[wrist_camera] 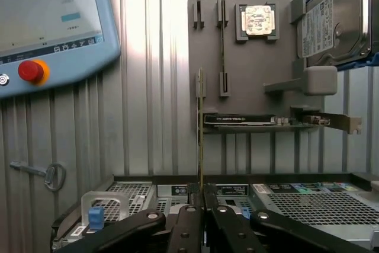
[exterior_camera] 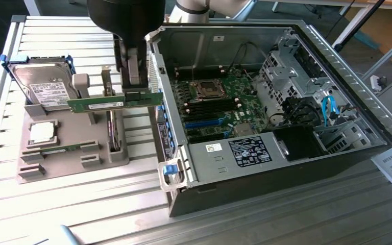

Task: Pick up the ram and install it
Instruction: 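Pick up the ram and move it above insertion slot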

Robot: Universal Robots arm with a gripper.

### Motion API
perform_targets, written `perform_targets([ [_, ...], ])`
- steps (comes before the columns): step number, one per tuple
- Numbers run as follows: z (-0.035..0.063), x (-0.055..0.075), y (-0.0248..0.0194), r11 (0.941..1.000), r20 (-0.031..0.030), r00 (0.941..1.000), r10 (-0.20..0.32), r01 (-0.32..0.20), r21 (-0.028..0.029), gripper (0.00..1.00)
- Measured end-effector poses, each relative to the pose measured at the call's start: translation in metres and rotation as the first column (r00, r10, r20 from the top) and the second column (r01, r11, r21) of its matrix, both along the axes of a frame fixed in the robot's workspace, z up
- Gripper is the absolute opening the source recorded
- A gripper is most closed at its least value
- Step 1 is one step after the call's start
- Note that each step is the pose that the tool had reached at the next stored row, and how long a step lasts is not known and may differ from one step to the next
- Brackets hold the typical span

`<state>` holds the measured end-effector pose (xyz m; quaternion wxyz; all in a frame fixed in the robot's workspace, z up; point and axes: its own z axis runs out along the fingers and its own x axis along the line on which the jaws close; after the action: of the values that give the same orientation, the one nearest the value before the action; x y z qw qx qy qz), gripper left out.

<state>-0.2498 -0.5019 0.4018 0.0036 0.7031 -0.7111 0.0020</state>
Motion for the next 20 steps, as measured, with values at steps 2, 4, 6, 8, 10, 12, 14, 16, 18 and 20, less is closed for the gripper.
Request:
perform_targets([
  [2,0.0,0.005,-0.0003,1.0,0.0,1.0,0.0,0.0,0.0,0.12],
  [4,0.0,0.008,-0.0005,1.0,0.0,1.0,0.0,0.0,0.0,0.12],
  [6,0.0,0.011,-0.0006,1.0,0.0,1.0,0.0,0.0,0.0,0.12],
  [8,0.0,0.015,-0.0009,1.0,0.0,1.0,0.0,0.0,0.0,0.12],
  [10,0.0,0.018,-0.0011,1.0,0.0,1.0,0.0,0.0,0.0,0.12],
  [12,0.0,0.022,-0.0013,1.0,0.0,1.0,0.0,0.0,0.0,0.12],
  [14,0.0,0.025,-0.0015,1.0,0.0,1.0,0.0,0.0,0.0,0.12],
  [16,0.0,0.029,-0.0017,1.0,0.0,1.0,0.0,0.0,0.0,0.12],
  [18,0.0,0.033,-0.002,1.0,0.0,1.0,0.0,0.0,-0.0001,0.12],
  [20,0.0,0.035,-0.0022,1.0,0.0,1.0,0.0,0.0,0.0,0.12],
])
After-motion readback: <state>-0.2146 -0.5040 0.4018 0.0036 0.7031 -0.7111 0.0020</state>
